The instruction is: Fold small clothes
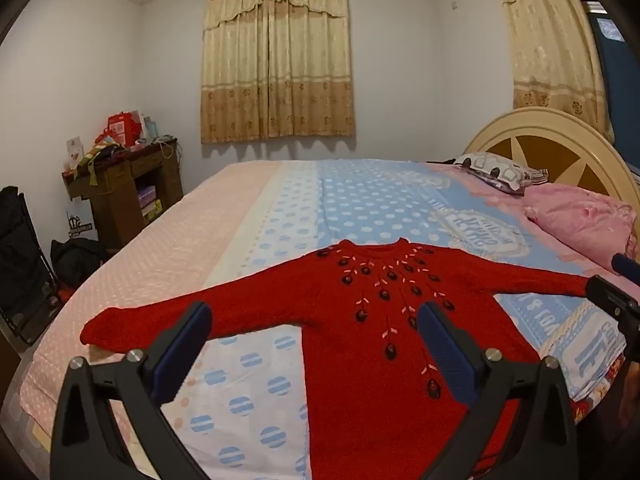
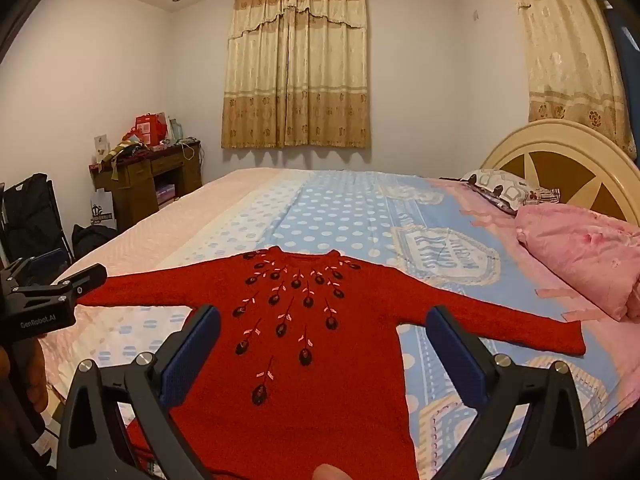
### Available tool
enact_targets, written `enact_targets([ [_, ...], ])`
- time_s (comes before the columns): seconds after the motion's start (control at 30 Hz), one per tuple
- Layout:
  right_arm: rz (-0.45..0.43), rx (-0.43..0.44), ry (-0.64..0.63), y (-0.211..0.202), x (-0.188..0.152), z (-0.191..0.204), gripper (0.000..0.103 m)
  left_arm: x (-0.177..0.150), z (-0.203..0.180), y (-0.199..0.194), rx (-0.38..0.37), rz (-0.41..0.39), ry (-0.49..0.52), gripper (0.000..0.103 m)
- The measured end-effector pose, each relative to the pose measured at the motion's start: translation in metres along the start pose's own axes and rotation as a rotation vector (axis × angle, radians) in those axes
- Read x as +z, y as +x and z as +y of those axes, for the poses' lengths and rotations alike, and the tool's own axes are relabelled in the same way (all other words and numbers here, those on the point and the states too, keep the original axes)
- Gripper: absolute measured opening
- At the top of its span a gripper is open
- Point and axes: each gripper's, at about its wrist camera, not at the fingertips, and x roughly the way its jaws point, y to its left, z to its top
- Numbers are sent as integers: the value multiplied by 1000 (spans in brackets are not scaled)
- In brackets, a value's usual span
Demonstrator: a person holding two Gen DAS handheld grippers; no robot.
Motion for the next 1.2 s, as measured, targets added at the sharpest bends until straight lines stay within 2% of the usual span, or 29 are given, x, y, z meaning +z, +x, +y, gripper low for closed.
enact_targets([
  [0.07,1,-2,2,0,1,0,102,0,2,0,-17,1,-38,103],
  [0.23,-2,-10,3,5,-8,4,102,1,5,-3,-21,-9,-38,103],
  [0.4,16,0,21,10,-12,-11,102,0,1,-2,-8,-7,-25,103],
  [1.2,35,-6,17,13,-10,0,102,-1,4,3,-9,-6,-26,103],
])
